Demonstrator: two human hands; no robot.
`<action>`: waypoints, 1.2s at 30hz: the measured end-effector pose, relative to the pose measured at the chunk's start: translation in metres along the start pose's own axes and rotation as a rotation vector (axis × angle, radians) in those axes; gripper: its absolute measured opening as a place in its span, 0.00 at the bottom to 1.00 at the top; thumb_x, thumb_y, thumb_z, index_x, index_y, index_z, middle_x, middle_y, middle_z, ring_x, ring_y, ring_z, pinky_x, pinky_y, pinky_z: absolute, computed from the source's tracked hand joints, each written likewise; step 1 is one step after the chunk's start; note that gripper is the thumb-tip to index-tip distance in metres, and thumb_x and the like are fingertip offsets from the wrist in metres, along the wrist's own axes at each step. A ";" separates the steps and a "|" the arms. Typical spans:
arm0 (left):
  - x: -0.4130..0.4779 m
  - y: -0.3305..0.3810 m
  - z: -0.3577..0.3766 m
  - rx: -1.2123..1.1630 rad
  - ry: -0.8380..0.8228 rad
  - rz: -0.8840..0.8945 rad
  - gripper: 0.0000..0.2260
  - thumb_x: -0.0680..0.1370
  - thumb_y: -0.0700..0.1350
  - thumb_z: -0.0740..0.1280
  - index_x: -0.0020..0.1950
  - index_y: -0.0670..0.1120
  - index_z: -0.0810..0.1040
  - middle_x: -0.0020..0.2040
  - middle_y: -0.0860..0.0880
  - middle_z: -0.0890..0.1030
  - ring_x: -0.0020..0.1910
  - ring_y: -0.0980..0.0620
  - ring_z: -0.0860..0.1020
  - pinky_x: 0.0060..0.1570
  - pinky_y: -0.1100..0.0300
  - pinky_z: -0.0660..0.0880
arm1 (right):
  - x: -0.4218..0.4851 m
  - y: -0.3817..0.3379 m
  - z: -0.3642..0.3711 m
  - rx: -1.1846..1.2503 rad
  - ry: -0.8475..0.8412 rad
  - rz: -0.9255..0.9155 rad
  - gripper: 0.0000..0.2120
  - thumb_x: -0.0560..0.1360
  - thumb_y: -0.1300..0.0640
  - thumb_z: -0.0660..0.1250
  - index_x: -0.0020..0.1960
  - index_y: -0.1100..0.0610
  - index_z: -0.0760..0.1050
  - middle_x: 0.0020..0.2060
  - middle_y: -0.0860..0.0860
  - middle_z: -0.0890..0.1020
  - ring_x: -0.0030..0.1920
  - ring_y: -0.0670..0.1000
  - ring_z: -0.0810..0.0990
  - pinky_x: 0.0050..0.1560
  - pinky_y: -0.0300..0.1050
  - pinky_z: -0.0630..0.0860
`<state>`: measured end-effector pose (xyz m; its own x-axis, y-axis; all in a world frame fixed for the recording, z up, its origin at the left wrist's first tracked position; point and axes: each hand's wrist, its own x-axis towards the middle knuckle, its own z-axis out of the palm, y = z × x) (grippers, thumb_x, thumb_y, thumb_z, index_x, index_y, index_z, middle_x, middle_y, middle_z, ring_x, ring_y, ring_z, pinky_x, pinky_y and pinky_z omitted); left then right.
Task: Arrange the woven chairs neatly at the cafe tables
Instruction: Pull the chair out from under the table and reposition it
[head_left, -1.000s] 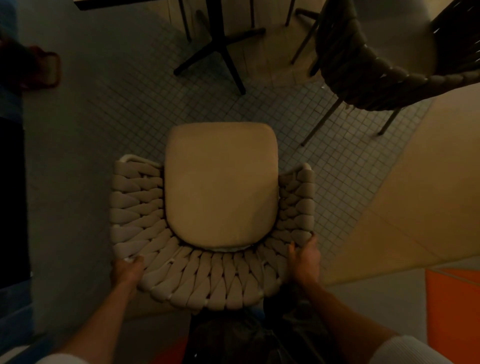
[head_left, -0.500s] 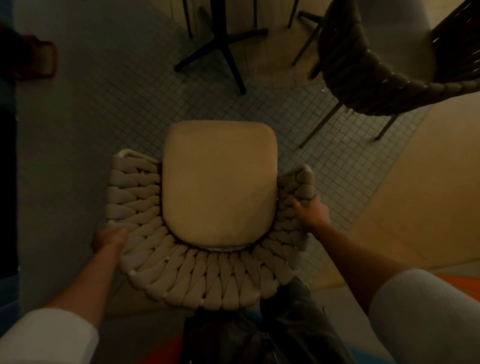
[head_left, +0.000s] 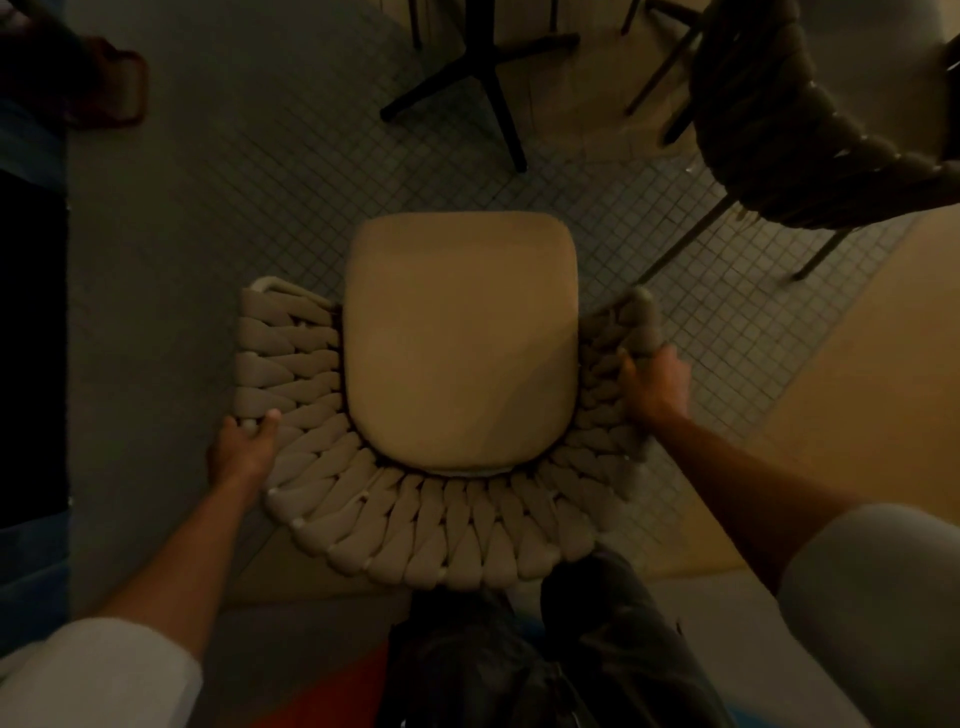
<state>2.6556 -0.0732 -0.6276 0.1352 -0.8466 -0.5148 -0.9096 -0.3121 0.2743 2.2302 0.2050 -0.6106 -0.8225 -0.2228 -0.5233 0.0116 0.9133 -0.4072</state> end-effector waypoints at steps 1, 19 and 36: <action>0.001 0.000 -0.002 0.001 -0.009 -0.001 0.30 0.80 0.56 0.68 0.71 0.34 0.71 0.69 0.31 0.74 0.67 0.31 0.73 0.66 0.43 0.70 | 0.014 -0.013 -0.002 -0.034 -0.028 -0.008 0.24 0.79 0.46 0.68 0.64 0.65 0.73 0.57 0.63 0.80 0.58 0.64 0.80 0.48 0.47 0.72; -0.049 -0.014 -0.003 0.032 0.110 0.236 0.31 0.78 0.41 0.70 0.78 0.39 0.61 0.72 0.33 0.68 0.69 0.32 0.70 0.68 0.41 0.70 | -0.058 -0.001 0.013 -0.629 -0.032 -0.763 0.25 0.78 0.49 0.65 0.71 0.60 0.70 0.80 0.60 0.58 0.81 0.62 0.51 0.77 0.66 0.58; -0.119 -0.059 0.037 0.742 -0.354 1.131 0.36 0.65 0.67 0.75 0.68 0.50 0.76 0.63 0.50 0.81 0.64 0.45 0.79 0.72 0.41 0.63 | -0.105 0.035 0.062 -1.263 -0.795 -1.287 0.32 0.75 0.38 0.66 0.69 0.59 0.68 0.61 0.58 0.78 0.57 0.62 0.79 0.57 0.56 0.73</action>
<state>2.6789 0.0622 -0.6130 -0.8065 -0.2962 -0.5118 -0.4661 0.8510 0.2421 2.3517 0.2392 -0.6162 0.3905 -0.5866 -0.7095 -0.9194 -0.2869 -0.2689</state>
